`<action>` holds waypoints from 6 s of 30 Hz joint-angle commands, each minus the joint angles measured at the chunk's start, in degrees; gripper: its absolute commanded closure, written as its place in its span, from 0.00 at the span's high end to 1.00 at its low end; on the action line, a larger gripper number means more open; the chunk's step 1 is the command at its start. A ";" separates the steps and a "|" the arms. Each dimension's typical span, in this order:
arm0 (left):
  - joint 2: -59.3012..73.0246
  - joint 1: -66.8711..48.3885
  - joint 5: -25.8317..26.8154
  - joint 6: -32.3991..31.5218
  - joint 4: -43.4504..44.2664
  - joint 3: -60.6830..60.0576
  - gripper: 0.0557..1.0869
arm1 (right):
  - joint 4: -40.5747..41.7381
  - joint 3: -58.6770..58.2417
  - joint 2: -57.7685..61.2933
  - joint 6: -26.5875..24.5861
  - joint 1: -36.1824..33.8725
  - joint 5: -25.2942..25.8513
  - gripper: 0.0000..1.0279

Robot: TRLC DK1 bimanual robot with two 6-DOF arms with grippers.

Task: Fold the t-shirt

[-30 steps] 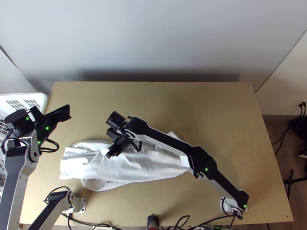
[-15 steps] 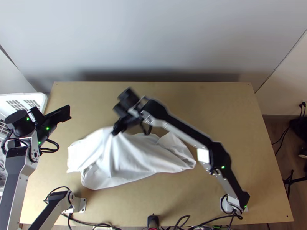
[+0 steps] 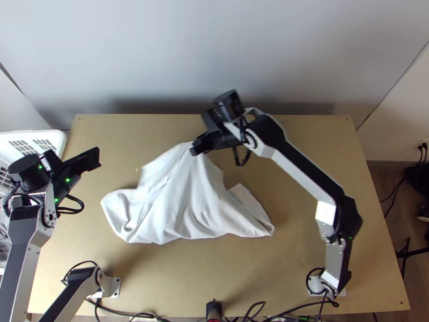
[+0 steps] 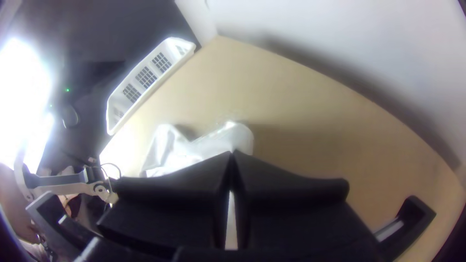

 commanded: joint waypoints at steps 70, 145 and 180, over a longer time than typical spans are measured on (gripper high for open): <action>22.59 -7.65 15.85 -17.90 25.64 -20.93 0.94 | 12.45 -27.71 -26.20 8.17 -22.07 1.10 0.03; 20.21 -13.36 13.65 -15.88 18.52 -3.44 0.03 | 15.08 -32.36 -32.35 11.25 -24.53 1.54 0.03; 7.12 -7.38 23.32 -32.32 8.59 53.43 0.03 | 13.76 7.45 -43.95 11.07 -28.04 4.00 0.03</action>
